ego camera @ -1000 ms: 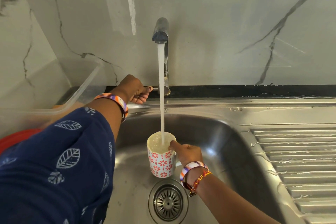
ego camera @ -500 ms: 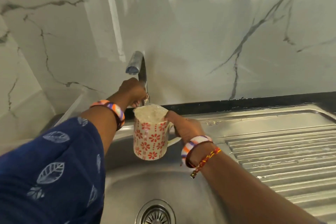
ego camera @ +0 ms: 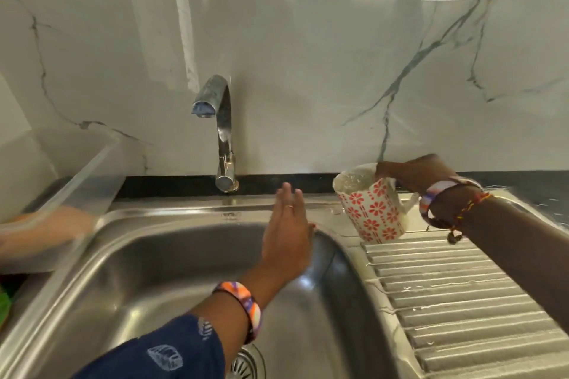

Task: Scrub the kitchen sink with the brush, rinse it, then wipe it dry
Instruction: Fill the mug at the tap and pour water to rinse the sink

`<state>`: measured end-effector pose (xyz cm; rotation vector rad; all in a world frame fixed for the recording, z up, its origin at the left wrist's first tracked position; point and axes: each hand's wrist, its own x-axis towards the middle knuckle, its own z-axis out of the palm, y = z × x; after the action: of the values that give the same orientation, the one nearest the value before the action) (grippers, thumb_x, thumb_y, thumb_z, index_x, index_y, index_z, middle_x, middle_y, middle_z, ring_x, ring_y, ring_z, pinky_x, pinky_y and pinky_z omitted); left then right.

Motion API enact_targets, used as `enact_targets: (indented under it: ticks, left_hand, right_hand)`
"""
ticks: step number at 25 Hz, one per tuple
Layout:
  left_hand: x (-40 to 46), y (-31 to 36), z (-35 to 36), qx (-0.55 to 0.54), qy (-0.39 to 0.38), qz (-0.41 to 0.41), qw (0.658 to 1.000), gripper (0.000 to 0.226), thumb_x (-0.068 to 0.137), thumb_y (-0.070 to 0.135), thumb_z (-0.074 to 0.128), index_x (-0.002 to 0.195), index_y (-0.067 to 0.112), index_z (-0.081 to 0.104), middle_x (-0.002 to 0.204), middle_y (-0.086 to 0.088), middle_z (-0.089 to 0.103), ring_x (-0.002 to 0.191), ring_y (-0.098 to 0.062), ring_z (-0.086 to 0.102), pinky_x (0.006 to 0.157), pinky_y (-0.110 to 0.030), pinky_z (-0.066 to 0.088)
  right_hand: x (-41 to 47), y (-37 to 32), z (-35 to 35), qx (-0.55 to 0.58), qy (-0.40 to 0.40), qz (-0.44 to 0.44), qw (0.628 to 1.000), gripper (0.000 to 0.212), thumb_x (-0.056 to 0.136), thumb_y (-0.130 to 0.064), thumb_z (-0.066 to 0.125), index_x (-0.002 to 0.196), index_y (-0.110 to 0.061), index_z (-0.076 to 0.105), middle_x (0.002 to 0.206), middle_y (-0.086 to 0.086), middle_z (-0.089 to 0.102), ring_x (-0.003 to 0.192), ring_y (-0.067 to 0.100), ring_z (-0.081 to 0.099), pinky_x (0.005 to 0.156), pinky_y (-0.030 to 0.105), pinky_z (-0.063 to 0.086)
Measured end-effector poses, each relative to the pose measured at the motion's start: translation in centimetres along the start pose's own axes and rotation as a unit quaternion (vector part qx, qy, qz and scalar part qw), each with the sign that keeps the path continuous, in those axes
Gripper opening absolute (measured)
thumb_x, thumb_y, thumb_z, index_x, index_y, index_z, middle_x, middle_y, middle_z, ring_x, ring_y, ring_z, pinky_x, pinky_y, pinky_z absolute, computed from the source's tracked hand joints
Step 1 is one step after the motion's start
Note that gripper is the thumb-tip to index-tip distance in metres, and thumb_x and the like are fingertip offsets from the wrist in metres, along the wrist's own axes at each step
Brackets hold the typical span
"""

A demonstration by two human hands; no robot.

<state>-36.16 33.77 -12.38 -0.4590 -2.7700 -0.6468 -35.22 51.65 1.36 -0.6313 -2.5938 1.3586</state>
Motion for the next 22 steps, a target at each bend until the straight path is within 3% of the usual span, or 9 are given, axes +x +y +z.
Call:
enact_targets:
  ticks: [2,5,9,11,13,14,17,19,22]
  left_hand:
    - [0.7,0.3,1.3,0.017,-0.073,0.07,0.995,0.064,0.1,0.025,0.04,0.151,0.004,0.006,0.158,-0.018,-0.001,0.147,-0.031,-0.001,0.118,-0.031,0.003]
    - [1.6,-1.1,2.1,0.067,-0.154,0.08,0.982,0.061,0.1,0.033,0.037,0.151,0.009,0.012,0.158,-0.012,0.011,0.146,-0.029,0.007,0.119,-0.038,0.012]
    - [0.0,-4.5,1.2,0.101,-0.185,0.058,0.976,0.067,0.1,0.037,0.035,0.152,0.012,0.0,0.159,-0.009,-0.004,0.147,-0.025,-0.005,0.118,-0.037,-0.001]
    - [-0.9,-6.4,0.3,0.118,-0.171,0.048,0.977,0.069,0.1,0.036,0.036,0.152,0.012,-0.003,0.159,-0.007,-0.007,0.147,-0.024,-0.008,0.118,-0.036,-0.004]
    - [-1.6,-8.0,-0.7,0.141,-0.165,0.033,0.976,0.069,0.101,0.035,0.034,0.151,0.012,-0.007,0.159,-0.006,-0.011,0.146,-0.023,-0.013,0.117,-0.036,-0.006]
    - [-1.9,-8.7,-1.2,0.152,-0.165,0.025,0.974,0.069,0.101,0.036,0.033,0.151,0.012,-0.009,0.158,-0.006,-0.014,0.146,-0.023,-0.014,0.117,-0.036,-0.007]
    - [-2.9,-10.5,-2.3,0.164,-0.163,-0.016,0.973,0.07,0.101,0.037,0.03,0.15,0.011,-0.012,0.158,-0.006,-0.017,0.145,-0.022,-0.016,0.117,-0.034,-0.008]
    - [-3.7,-11.8,-3.1,0.169,-0.156,-0.052,0.972,0.07,0.101,0.037,0.031,0.15,0.01,-0.012,0.158,-0.007,-0.015,0.146,-0.022,-0.015,0.117,-0.035,-0.007]
    - [-4.8,-14.0,-4.9,0.169,-0.156,-0.13,0.965,0.072,0.101,0.039,0.032,0.15,0.006,-0.01,0.158,-0.012,-0.015,0.146,-0.025,-0.013,0.118,-0.035,-0.004]
  right_hand:
    - [0.8,-0.4,0.6,-0.053,-0.021,0.002,0.998,0.026,0.074,-0.028,0.075,0.076,-0.005,0.063,0.082,0.012,0.064,0.075,0.025,0.056,0.064,0.026,0.044]
    - [1.4,-1.5,2.6,-0.082,-0.056,-0.019,0.995,0.027,0.075,-0.028,0.073,0.063,-0.01,0.057,0.066,0.005,0.059,0.06,0.018,0.051,0.053,0.021,0.037]
    - [1.3,-1.8,4.1,0.008,-0.12,0.007,0.993,0.029,0.075,-0.033,0.07,0.073,-0.005,0.065,0.077,0.013,0.067,0.038,0.01,0.049,0.044,0.02,0.031]
    - [1.4,-1.6,4.4,0.095,-0.145,0.032,0.984,0.03,0.071,-0.037,0.071,0.077,-0.007,0.067,0.088,0.017,0.071,0.052,0.014,0.057,0.051,0.028,0.035]
    - [1.5,-2.0,4.9,0.129,-0.132,0.027,0.982,0.028,0.068,-0.033,0.074,0.078,-0.007,0.069,0.089,0.016,0.071,0.075,0.029,0.064,0.071,0.038,0.05]
    - [1.4,-2.4,5.1,0.117,-0.115,0.011,0.986,0.025,0.069,-0.029,0.075,0.076,-0.006,0.068,0.085,0.015,0.07,0.077,0.032,0.064,0.077,0.039,0.052]
    - [1.2,-3.5,6.3,-0.031,-0.077,-0.055,0.995,0.028,0.074,-0.032,0.074,0.075,-0.006,0.067,0.076,0.012,0.064,0.07,0.029,0.058,0.067,0.032,0.046]
    - [0.6,-4.4,7.3,-0.113,-0.108,-0.077,0.985,0.033,0.077,-0.038,0.072,0.08,-0.005,0.067,0.074,0.009,0.064,0.064,0.022,0.054,0.061,0.027,0.039]
    - [-0.1,-6.1,10.5,-0.185,-0.15,-0.111,0.965,0.043,0.073,-0.048,0.071,0.085,-0.007,0.069,0.084,0.011,0.068,0.071,0.024,0.059,0.064,0.028,0.041]
